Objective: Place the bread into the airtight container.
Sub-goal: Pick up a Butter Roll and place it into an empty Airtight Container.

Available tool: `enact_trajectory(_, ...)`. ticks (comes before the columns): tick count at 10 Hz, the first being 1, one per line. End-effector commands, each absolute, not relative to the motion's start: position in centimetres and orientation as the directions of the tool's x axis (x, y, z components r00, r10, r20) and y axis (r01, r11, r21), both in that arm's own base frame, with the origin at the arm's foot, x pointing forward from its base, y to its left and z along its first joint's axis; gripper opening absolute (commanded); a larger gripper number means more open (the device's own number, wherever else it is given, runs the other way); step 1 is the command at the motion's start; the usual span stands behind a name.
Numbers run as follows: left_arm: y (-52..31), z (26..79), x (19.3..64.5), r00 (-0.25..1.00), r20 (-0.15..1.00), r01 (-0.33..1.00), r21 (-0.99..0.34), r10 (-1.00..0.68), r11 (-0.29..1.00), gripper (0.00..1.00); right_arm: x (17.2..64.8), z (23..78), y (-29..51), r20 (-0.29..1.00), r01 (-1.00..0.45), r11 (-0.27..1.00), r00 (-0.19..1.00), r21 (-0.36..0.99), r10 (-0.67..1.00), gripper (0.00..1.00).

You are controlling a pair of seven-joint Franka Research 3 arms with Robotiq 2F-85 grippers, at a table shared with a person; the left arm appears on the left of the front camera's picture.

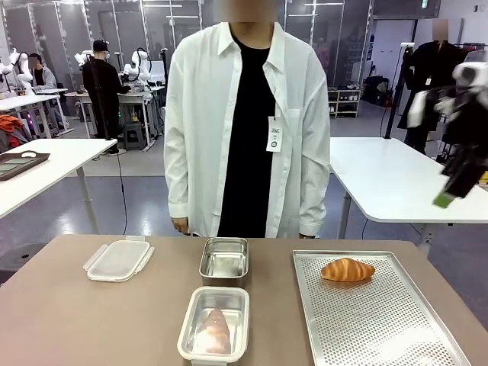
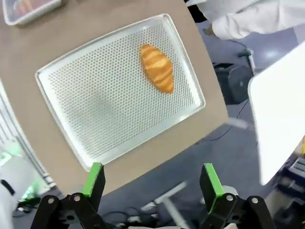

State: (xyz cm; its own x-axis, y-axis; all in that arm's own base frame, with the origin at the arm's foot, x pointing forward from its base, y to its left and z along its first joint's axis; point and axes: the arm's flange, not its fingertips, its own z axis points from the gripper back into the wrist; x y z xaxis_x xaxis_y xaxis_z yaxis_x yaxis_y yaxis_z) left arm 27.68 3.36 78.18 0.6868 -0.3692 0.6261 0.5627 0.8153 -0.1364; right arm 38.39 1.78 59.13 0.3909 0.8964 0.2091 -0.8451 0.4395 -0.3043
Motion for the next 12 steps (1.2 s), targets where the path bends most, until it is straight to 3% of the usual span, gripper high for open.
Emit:
enact_trajectory(1, 3.5, 78.3, 27.7, 0.676, 0.626, 0.580, -0.126, -0.389, 0.805, 1.00, 41.0, 54.8, 3.3, 0.112, -0.897, 0.252, 0.227, -0.363, 0.968, 1.00)
enact_trajectory(5, 3.5, 78.3, 27.7, 0.676, 0.626, 0.580, -0.126, -0.389, 0.805, 1.00, 43.7, 48.2, 6.1, 0.049, -0.975, 0.040, 0.030, -0.220, 0.998, 1.00)
enact_trajectory(12, 3.5, 78.3, 27.7, 0.676, 0.626, 0.580, -0.126, -0.389, 0.805, 1.00, 43.5, 47.0, 6.9, 0.029, -0.974, 0.061, 0.056, -0.220, 0.998, 1.00)
